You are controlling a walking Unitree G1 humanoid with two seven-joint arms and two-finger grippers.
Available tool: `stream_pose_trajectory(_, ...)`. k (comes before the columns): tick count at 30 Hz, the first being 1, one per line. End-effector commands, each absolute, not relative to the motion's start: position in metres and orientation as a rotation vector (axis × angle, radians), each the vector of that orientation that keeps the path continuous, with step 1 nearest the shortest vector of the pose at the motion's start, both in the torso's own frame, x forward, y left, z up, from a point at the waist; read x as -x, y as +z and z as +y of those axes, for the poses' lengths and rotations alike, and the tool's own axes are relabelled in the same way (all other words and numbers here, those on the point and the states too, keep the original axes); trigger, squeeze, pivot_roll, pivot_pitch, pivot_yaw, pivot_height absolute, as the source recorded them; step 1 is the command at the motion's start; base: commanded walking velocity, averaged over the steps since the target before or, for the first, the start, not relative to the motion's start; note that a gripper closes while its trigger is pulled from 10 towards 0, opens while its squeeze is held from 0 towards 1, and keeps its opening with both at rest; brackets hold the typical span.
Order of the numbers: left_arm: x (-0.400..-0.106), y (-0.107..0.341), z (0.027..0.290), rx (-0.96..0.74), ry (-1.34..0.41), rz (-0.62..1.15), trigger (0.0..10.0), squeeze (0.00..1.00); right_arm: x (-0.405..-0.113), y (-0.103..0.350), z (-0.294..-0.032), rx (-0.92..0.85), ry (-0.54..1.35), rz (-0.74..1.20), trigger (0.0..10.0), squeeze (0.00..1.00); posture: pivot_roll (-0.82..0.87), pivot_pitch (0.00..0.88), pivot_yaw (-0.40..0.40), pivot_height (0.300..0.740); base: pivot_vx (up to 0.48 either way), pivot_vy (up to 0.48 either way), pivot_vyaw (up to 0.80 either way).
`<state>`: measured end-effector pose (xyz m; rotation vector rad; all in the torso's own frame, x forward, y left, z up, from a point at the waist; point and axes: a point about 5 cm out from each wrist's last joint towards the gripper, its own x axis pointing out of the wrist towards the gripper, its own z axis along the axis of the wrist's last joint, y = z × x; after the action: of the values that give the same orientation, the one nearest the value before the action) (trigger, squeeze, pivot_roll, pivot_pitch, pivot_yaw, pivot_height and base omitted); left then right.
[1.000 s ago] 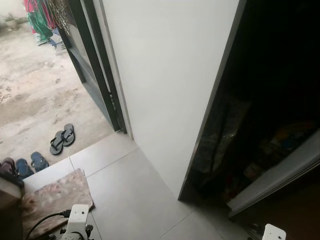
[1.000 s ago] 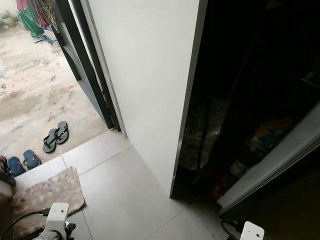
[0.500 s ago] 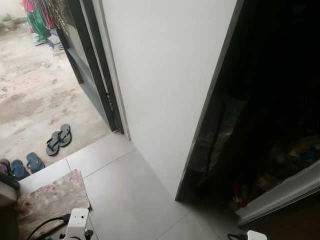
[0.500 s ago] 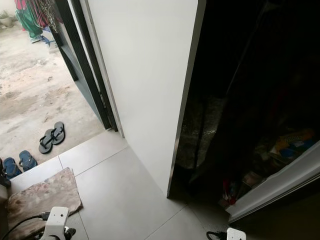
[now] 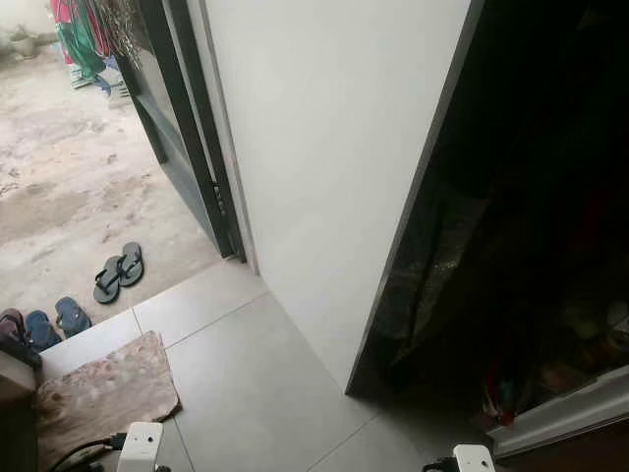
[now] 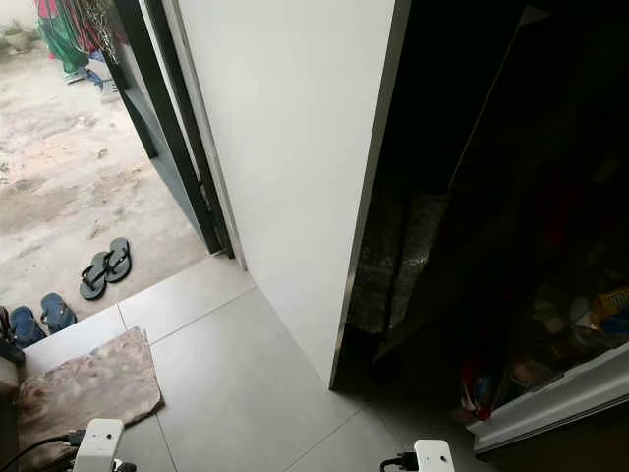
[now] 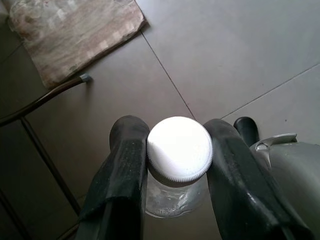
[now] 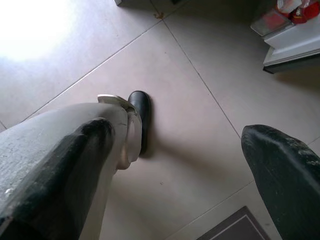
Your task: Restocking fridge
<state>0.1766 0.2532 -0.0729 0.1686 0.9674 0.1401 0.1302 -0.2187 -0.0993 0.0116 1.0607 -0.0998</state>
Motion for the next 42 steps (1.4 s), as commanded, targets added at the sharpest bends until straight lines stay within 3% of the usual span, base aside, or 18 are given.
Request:
stream_pose_trajectory(1,-0.168,-0.077,0.253,-0.179,0.128,1.0,10.0,0.0,-0.122,-0.101,-0.222,-0.054,-0.168,1.074,10.0,0.0,0.0,0.109,0.044,0.74,0.0,-0.251,0.64)
stream_pose_trajectory(17,-0.169,-0.077,0.252,-0.176,0.121,0.995,10.0,0.0,-0.131,-0.096,-0.232,-0.145,-0.366,0.974,10.0,0.0,0.01,0.111,0.045,0.74,0.0,-0.256,0.04)
stream_pose_trajectory(42,-0.172,-0.076,0.25,-0.176,0.114,0.99,10.0,0.0,-0.153,-0.085,-0.235,-0.115,-0.362,0.857,10.0,0.0,0.0,0.117,0.048,0.74,0.0,-0.298,0.09)
